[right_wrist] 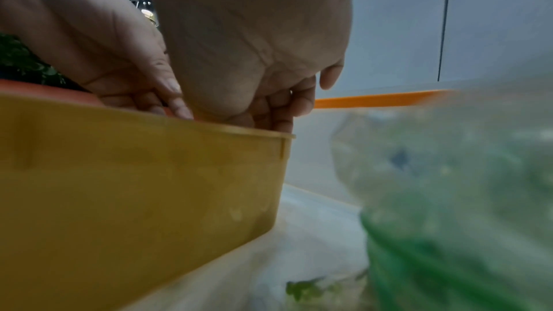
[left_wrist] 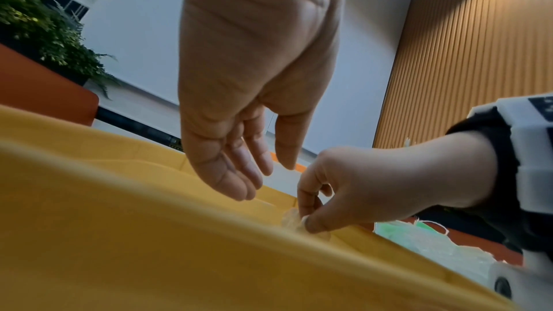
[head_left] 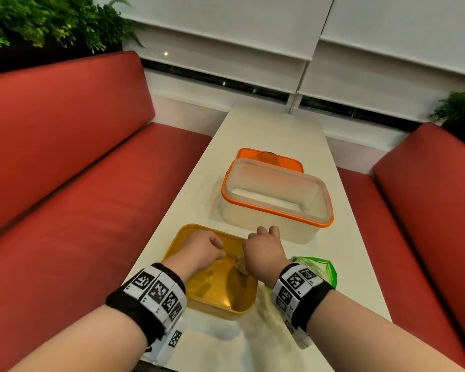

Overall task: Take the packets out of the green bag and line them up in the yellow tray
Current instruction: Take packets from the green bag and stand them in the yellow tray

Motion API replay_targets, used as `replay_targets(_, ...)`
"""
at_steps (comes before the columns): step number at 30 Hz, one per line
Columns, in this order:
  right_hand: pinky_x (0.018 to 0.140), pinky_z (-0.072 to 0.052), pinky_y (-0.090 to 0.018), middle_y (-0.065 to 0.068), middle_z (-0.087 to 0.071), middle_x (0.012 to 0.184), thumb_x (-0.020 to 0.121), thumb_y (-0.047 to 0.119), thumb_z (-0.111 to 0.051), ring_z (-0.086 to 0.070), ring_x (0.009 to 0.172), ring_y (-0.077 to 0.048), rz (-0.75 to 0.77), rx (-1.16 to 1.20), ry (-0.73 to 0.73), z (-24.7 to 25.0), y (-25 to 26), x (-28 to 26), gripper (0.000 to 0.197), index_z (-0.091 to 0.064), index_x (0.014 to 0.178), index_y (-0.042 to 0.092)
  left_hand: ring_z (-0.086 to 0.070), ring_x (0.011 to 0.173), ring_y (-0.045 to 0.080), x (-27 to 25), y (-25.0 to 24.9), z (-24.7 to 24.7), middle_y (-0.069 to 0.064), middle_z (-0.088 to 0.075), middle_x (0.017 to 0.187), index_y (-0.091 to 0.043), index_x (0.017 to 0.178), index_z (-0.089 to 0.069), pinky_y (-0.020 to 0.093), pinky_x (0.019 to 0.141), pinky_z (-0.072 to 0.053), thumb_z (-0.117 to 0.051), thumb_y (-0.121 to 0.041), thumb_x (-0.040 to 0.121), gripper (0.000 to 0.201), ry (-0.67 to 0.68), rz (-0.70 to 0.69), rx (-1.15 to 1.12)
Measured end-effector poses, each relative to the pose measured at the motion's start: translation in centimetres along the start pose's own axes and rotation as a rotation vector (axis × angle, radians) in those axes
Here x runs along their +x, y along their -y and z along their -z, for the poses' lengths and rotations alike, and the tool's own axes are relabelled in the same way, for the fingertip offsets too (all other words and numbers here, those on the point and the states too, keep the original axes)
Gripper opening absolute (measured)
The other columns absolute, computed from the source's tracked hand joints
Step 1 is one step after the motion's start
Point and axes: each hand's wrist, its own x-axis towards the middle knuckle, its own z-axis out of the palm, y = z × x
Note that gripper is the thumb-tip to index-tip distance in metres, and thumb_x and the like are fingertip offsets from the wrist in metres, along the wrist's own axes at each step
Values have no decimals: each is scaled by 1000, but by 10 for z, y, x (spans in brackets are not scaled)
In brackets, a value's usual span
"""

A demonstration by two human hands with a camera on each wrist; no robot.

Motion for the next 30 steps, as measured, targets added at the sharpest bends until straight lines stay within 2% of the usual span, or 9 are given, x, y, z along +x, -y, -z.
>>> replay_targets(6, 95, -26, -46, -7, -62, 100, 89, 15, -45, -46, 104, -30, 32, -24, -66, -3, 5, 0, 24, -66, 98, 10, -61, 84, 22, -6, 6, 0, 6, -68, 96, -20, 90, -64, 25, 69, -45, -71, -19, 81, 11, -1, -26, 7)
replay_targets(11, 94, -27, -45, -8, -62, 103, 90, 10, -43, -46, 104, -30, 44, -18, -101, -1, 4, -4, 23, -62, 103, 11, -56, 76, 16, -8, 5, 0, -2, -61, 82, -23, 86, -63, 26, 68, -45, -71, -19, 82, 9, 13, -44, -19)
replay_targets(14, 92, -28, -44, -7, -61, 104, 87, 11, -45, -47, 104, -30, 20, 31, -128, 8, -1, -9, 22, -59, 104, 13, -56, 77, 15, -11, 2, 3, -2, -61, 82, -24, 84, -63, 27, 70, -47, -72, -18, 81, 11, 3, -64, -46)
replay_targets(16, 89, -28, -42, -4, -60, 105, 88, 18, -48, -46, 105, -28, -19, 90, -178, 20, -7, -18, 22, -59, 107, 16, -55, 74, 13, -15, -1, 6, -3, -62, 83, -21, 88, -64, 25, 68, -46, -71, -18, 81, 10, -28, -104, -47)
replay_targets(19, 88, -28, -40, 4, -59, 108, 92, 37, -48, -46, 108, -22, -101, 275, -300, 33, -29, -47, 27, -58, 114, 25, -52, 67, 3, -26, -2, 9, -8, -61, 82, -19, 91, -65, 14, 56, -38, -71, -18, 83, 11, -85, -178, -16)
replay_targets(21, 85, -28, -35, 9, -60, 103, 92, 39, -50, -47, 105, -18, -158, 415, -353, 31, -52, -74, 25, -60, 113, 29, -52, 71, -1, -34, -3, 9, -11, -60, 82, -21, 90, -64, 11, 54, -36, -70, -20, 83, 9, -99, -212, 37)
replay_targets(24, 81, -33, -31, 10, -61, 95, 89, 33, -56, -50, 98, -17, -281, 559, -339, 5, -88, -109, 19, -64, 106, 29, -56, 76, 4, -44, -6, 4, -11, -61, 81, -23, 86, -63, 11, 59, -37, -71, -19, 82, 9, -104, -233, 70)
replay_targets(27, 85, -40, -33, 9, -62, 94, 86, 29, -59, -53, 99, -19, -403, 606, -261, -28, -109, -134, 18, -66, 102, 28, -61, 80, 10, -49, -18, -15, -10, -65, 81, -25, 83, -63, 18, 63, -41, -72, -19, 81, 11, -57, -264, 82)
replay_targets(30, 84, -35, -32, 9, -64, 100, 86, 40, -57, -50, 102, -18, -383, 564, -207, -50, -108, -141, 22, -66, 103, 29, -60, 77, 4, -53, -35, -38, -10, -67, 83, -29, 82, -63, 15, 63, -42, -72, -22, 81, 11, -11, -325, 118)
